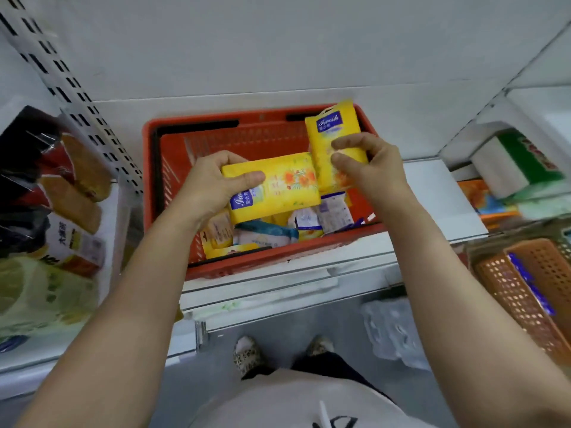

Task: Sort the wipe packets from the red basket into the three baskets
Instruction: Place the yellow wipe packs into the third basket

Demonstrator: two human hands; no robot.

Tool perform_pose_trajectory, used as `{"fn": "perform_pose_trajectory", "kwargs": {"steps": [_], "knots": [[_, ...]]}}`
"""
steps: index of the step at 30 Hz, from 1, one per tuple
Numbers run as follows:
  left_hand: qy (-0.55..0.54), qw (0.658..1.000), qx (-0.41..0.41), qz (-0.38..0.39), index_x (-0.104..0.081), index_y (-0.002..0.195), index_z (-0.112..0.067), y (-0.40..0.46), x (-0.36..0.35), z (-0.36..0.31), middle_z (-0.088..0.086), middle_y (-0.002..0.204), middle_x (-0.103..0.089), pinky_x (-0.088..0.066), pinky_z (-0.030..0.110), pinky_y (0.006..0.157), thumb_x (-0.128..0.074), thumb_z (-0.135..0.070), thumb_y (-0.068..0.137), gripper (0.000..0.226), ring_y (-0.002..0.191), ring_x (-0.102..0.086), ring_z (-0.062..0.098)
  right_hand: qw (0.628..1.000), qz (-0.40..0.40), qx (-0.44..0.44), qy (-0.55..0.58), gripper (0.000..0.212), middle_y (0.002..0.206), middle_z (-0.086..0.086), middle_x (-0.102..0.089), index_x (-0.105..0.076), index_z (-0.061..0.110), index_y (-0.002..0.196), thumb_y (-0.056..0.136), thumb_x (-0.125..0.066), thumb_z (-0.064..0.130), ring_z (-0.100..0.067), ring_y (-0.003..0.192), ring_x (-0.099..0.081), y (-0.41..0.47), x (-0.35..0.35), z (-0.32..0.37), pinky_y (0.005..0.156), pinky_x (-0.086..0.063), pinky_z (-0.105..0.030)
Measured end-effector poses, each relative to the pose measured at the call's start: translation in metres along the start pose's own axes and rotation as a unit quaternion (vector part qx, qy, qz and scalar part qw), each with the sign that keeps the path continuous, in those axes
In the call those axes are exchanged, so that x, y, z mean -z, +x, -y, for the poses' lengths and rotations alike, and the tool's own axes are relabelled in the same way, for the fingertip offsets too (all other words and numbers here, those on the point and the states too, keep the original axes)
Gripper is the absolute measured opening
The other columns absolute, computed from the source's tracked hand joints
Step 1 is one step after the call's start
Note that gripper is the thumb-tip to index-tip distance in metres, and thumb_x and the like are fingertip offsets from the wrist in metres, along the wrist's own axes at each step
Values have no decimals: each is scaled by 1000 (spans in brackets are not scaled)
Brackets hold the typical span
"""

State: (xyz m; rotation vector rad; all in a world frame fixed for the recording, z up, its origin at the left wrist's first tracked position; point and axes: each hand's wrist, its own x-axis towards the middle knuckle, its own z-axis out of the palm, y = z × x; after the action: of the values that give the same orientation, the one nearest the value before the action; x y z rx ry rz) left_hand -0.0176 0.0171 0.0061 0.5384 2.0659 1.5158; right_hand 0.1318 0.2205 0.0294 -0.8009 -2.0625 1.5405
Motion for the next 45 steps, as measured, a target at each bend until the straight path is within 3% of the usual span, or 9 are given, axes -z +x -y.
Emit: {"fn": "perform_pose_trajectory", "kwargs": {"steps": [3, 9, 12, 16, 19, 26, 32, 36, 45], "knots": [[-10, 1000, 1, 12, -65, 93, -18, -16, -26, -2, -4, 80, -67, -49, 19, 53, -82, -24, 76, 25, 60, -63, 2, 998, -45, 20, 34, 44, 113, -9, -70, -65, 19, 122, 82, -72, 2, -18, 94, -70, -18, 34, -11, 74, -59, -33], [-3, 999, -32, 24, -63, 86, -23, -57, -97, -34, -2, 81, -67, -49, 21, 56, -83, -23, 75, 23, 65, -62, 7, 985, -119, -27, 120, 77, 100, -9, -72, -40, 26, 146, 82, -75, 1, -19, 83, -72, -79, 122, -29, 73, -60, -34], [-8, 997, -62, 40, -61, 84, -22, -88, -165, -56, -4, 75, -64, -45, 15, 47, -83, -17, 76, 23, 52, -58, -3, 978, -155, -33, 137, 69, 102, 3, -73, -46, 14, 143, 81, -77, 4, -15, 90, -73, -125, 194, -45, 81, -59, -37], [-21, 992, -68, 101, -62, 87, -21, -139, -280, -75, -2, 77, -66, -49, 18, 53, -84, -17, 75, 25, 55, -61, 1, 964, -190, -44, 179, 49, 108, -5, -72, -57, 4, 129, 83, -73, 1, -12, 89, -73, -198, 299, -77, 76, -61, -33], [-19, 987, -67, 146, -64, 89, -20, -178, -366, -80, -2, 80, -67, -51, 22, 58, -84, -20, 75, 25, 61, -64, 6, 960, -223, -58, 159, 51, 116, -7, -72, -63, 15, 124, 77, -82, 13, -25, 106, -69, -251, 373, -110, 92, -56, -48], [1, 975, -57, 213, -62, 92, -18, -244, -522, -92, -1, 80, -68, -55, 24, 57, -83, -20, 76, 27, 58, -66, 3, 933, -300, -94, 173, 58, 114, -10, -72, -58, 7, 130, 77, -81, 6, -27, 102, -70, -336, 508, -172, 85, -57, -40], [30, 964, -65, 255, -61, 93, -21, -247, -631, -102, -2, 81, -70, -55, 24, 57, -84, -24, 76, 28, 61, -66, 4, 920, -332, -120, 170, 53, 115, -9, -71, -60, 8, 125, 76, -81, 5, -22, 103, -69, -348, 591, -219, 81, -56, -31], [33, 963, -57, 261, -63, 94, -24, -229, -711, -103, -2, 86, -69, -53, 29, 62, -85, -31, 72, 32, 68, -66, 10, 921, -337, -132, 144, 66, 117, -8, -70, -59, 7, 129, 68, -87, 14, -22, 106, -69, -337, 662, -249, 82, -57, -31], [11, 961, 31, 273, -60, 100, -24, -216, -861, -136, -4, 96, -60, -51, 17, 52, -82, -21, 77, 32, 72, -64, 9, 930, -312, -163, 104, 54, 115, -6, -71, -61, 12, 124, 75, -83, 10, -23, 105, -69, -290, 812, -283, 86, -58, -34]]}}
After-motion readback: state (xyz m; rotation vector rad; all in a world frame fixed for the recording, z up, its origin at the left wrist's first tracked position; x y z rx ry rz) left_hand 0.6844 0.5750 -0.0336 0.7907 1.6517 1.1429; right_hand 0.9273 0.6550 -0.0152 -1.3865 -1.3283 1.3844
